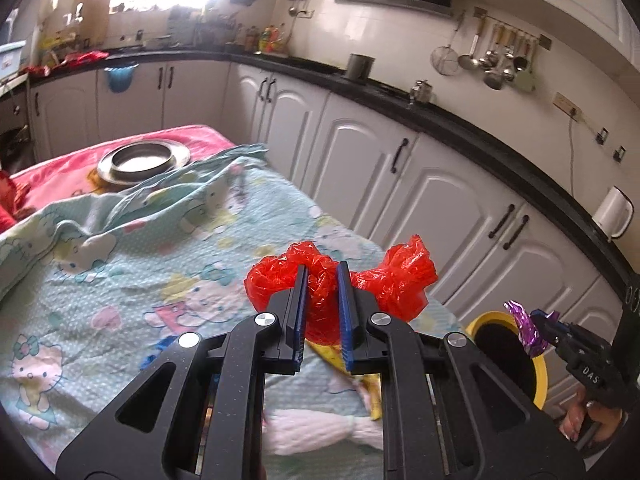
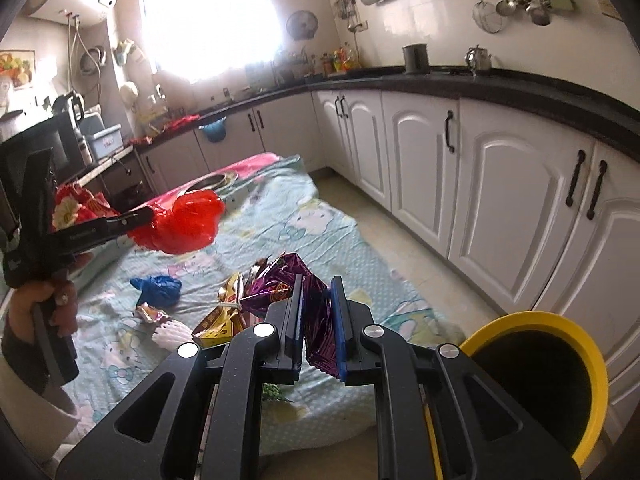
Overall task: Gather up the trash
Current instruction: 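Carry the red bag and purple wrapper over the yellow bin with both tools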
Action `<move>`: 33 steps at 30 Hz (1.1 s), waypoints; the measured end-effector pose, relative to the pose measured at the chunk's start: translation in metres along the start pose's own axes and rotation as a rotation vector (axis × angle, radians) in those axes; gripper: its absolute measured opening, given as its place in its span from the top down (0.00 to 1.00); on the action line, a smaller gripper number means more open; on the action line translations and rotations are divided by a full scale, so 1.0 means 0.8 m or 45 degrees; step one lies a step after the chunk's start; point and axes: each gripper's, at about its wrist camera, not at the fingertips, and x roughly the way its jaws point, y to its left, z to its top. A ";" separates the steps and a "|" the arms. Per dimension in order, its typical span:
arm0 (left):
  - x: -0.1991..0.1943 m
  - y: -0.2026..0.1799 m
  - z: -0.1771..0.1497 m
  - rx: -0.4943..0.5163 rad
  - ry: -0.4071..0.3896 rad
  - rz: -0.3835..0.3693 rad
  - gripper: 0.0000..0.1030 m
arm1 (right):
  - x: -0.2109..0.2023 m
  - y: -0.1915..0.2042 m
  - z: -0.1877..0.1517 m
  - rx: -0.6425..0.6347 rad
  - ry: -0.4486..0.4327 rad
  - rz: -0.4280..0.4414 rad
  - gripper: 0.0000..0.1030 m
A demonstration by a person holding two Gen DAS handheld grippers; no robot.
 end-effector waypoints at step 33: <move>0.049 -0.220 -0.071 0.452 0.119 -0.242 0.92 | -0.115 -0.132 -0.045 0.248 -0.091 -0.377 0.88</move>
